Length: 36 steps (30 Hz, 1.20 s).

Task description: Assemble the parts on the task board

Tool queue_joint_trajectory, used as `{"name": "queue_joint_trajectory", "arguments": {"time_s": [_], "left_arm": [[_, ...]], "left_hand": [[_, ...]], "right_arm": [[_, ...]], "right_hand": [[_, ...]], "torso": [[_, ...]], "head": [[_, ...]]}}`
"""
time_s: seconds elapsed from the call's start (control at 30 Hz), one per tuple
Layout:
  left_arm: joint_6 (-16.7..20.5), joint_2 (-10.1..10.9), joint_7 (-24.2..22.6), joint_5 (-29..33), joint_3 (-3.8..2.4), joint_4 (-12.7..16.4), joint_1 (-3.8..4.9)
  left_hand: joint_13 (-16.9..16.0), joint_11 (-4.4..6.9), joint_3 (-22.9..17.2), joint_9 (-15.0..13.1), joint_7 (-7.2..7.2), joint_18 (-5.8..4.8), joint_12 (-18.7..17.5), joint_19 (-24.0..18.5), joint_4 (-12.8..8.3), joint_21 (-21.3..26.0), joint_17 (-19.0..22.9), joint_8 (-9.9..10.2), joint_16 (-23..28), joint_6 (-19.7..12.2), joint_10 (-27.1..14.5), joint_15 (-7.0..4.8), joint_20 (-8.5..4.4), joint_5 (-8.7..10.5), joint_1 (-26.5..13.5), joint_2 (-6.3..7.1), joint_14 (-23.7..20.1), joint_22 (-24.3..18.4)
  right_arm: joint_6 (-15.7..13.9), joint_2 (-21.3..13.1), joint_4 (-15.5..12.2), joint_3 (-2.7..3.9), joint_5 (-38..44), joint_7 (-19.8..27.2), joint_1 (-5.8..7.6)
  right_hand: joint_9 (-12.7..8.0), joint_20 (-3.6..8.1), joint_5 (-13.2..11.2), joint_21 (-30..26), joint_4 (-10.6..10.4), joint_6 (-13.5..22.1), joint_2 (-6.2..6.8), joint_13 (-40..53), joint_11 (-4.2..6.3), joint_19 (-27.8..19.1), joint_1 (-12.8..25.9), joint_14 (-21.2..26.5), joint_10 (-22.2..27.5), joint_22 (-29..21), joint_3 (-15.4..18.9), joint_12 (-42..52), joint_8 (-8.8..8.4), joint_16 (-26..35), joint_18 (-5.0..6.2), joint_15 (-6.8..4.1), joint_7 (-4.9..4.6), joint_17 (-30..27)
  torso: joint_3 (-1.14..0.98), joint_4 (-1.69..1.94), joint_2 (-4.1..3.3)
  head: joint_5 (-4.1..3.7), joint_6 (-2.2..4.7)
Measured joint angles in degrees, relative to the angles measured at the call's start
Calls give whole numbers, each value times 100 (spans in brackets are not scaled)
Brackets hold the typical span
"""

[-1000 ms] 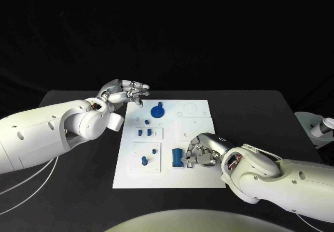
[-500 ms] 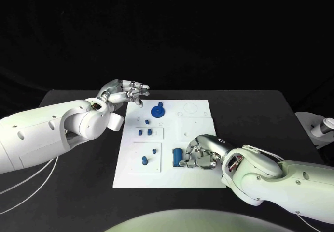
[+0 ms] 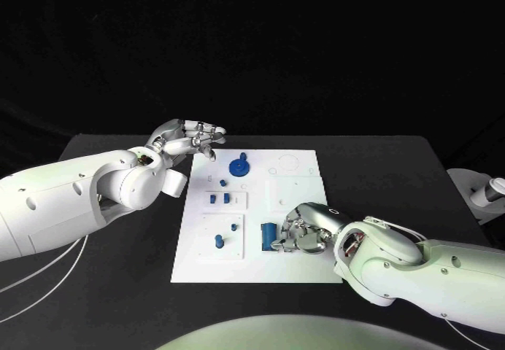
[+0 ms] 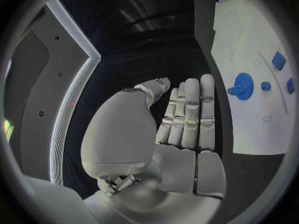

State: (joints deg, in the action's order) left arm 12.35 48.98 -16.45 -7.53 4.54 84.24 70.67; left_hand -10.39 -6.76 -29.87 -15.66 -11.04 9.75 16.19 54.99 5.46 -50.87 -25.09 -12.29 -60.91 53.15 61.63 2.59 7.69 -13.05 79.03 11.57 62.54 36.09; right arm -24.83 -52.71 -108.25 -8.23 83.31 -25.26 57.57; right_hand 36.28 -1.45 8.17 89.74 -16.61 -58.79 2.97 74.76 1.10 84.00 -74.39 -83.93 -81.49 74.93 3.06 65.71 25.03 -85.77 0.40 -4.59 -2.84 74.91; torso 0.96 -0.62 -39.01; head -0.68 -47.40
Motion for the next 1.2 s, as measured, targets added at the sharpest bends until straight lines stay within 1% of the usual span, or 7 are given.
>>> {"name": "queue_joint_trajectory", "arguments": {"time_s": [0.4,0.53,0.6,0.7,0.93,1.1,1.2], "left_arm": [[-1,13,6,0,1,1,0],[-2,18,8,0,1,2,0],[-2,22,9,0,2,3,0],[-5,25,10,0,2,5,0],[-19,30,10,0,5,22,0],[-28,32,10,0,6,30,0],[-34,31,9,0,8,30,-1]], "left_hand": [[0,0,0,0,0,0,0,0,0,0,5,0,0,0,0,0,0,0,0,0,0,0],[0,0,0,0,0,0,0,0,0,0,4,0,0,0,0,0,0,0,0,0,0,0],[1,0,0,0,0,0,0,0,0,0,4,0,0,0,0,0,0,0,0,0,0,1],[-1,0,0,0,0,0,0,0,0,0,4,0,0,0,0,0,0,0,0,0,0,1],[-4,0,0,0,0,0,0,0,0,0,4,0,0,0,0,0,0,0,0,0,0,1],[-4,0,0,-1,0,0,0,0,0,0,4,0,0,0,0,0,0,0,0,0,0,1],[-4,0,0,-1,0,0,-1,0,0,0,4,0,0,0,0,0,0,0,0,0,0,1]], "right_arm": [[-43,-71,-32,0,42,-35,0],[-143,-230,-125,1,31,13,2],[-232,-357,-161,1,23,48,2],[-377,-596,-212,3,20,100,6],[-611,-1092,-267,5,67,179,15],[-688,-1264,-266,-4,161,187,0],[-700,-1298,-255,-10,223,182,-25]], "right_hand": [[-12,0,0,0,6,-3,0,-37,-8,0,0,0,-8,-1,6,-23,0,0,0,0,4,0],[-25,0,5,0,17,19,25,-76,-6,0,-14,0,-5,-1,17,-168,-27,0,0,0,-16,-1],[-50,0,84,0,18,108,111,-196,14,0,-106,0,59,-1,16,-338,-92,23,0,0,-44,-1],[-83,0,128,-12,42,144,80,-356,-13,0,-333,1,152,-2,-8,-494,-136,23,0,-1,-79,-1],[-147,0,150,-29,25,237,96,-338,-53,0,-360,1,200,-2,-25,-579,-249,45,0,-1,-131,-1],[-173,0,150,-29,25,261,96,-356,-60,0,-360,-20,207,-2,-25,-607,-300,45,0,19,-155,-1],[-194,-43,150,-28,-1,261,98,-366,-60,0,-358,1,207,-2,0,-612,-333,45,0,40,-155,-1]], "torso": [[-3,-2,5],[-3,-4,5],[-3,-5,6],[-3,-9,9],[-1,-15,13],[-10,-28,12],[-13,-31,12]], "head": [[1,-1],[3,10],[-10,16],[-38,23],[-116,26],[-155,24],[-165,20]]}}
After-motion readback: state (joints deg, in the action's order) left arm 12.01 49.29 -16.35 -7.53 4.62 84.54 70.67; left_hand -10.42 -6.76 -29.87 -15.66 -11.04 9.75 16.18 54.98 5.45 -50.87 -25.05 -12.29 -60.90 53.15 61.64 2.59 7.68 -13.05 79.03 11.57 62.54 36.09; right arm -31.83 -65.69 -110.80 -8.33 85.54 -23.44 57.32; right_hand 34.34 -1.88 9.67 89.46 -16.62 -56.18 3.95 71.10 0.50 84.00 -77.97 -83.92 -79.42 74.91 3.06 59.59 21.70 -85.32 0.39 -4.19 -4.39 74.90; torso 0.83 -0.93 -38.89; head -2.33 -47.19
